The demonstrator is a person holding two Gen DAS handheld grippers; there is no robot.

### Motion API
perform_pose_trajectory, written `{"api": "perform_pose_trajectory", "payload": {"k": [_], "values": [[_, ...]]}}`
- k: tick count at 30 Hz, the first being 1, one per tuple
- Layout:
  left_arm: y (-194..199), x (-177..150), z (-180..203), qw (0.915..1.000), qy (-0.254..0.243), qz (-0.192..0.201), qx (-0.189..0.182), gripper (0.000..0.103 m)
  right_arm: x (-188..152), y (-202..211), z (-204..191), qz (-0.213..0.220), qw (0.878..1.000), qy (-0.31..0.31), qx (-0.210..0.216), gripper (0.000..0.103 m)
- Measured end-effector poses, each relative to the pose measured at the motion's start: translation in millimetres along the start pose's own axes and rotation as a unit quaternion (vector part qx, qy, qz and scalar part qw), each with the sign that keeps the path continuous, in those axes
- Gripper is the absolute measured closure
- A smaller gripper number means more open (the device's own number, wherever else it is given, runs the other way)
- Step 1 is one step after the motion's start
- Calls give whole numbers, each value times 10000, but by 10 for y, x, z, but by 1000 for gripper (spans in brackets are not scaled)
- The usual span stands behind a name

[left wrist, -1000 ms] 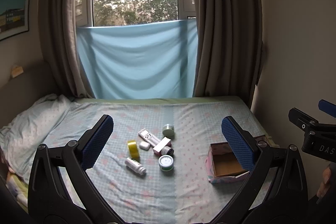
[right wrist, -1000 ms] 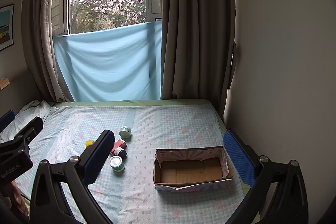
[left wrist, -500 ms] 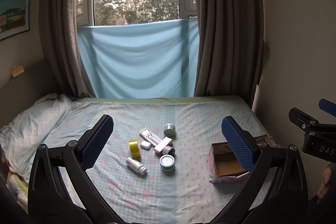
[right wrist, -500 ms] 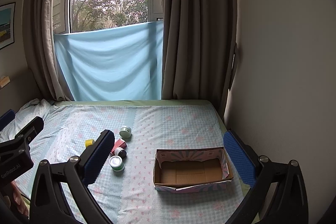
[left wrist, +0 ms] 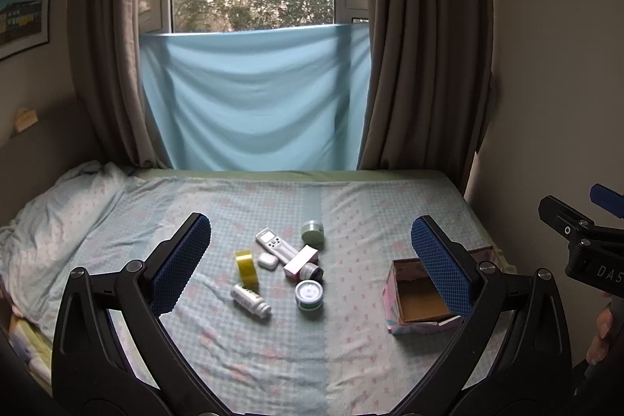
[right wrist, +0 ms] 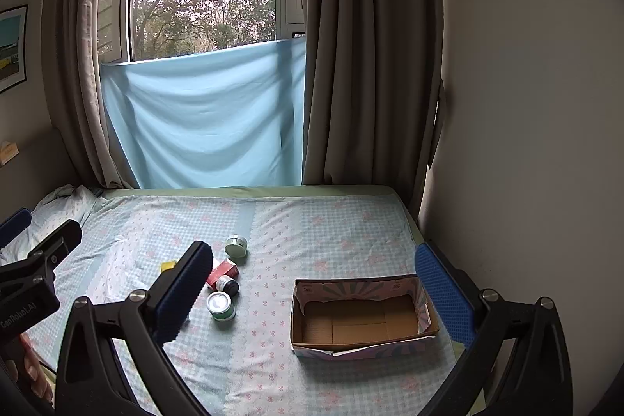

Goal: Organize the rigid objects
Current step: 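Grasp the yellow tape roll with the left gripper while the right grasps the white-lidded jar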

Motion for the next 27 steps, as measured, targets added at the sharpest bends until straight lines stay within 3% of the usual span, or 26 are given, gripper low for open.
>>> {"api": "perform_pose_trajectory", "payload": {"k": [7,14,19,27], "values": [[-472,-49,-457,9974,211,-653,211,1,7,-417,-200,-338,9992,-98,194,0],[-1122,-191,-981,9887,262,-1427,381,1,-96,-1034,-571,-896,9950,-238,383,0],[-1678,-287,-1288,9796,244,-1958,367,1,-218,-1563,-912,-1362,9891,-306,467,0],[-2782,-514,-1675,9579,393,-2836,211,1,-572,-2569,-1455,-2282,9721,-283,467,0]]}}
Point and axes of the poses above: each gripper's, at about its wrist camera, not at the fingertips, and y roughly against the way its jaws point, z to its right, x to its top, the point moved 2 cm from there along -y, roughly the way its jaws point, and after that the axes turned 3 degrees about y, right-handed, at the moved point
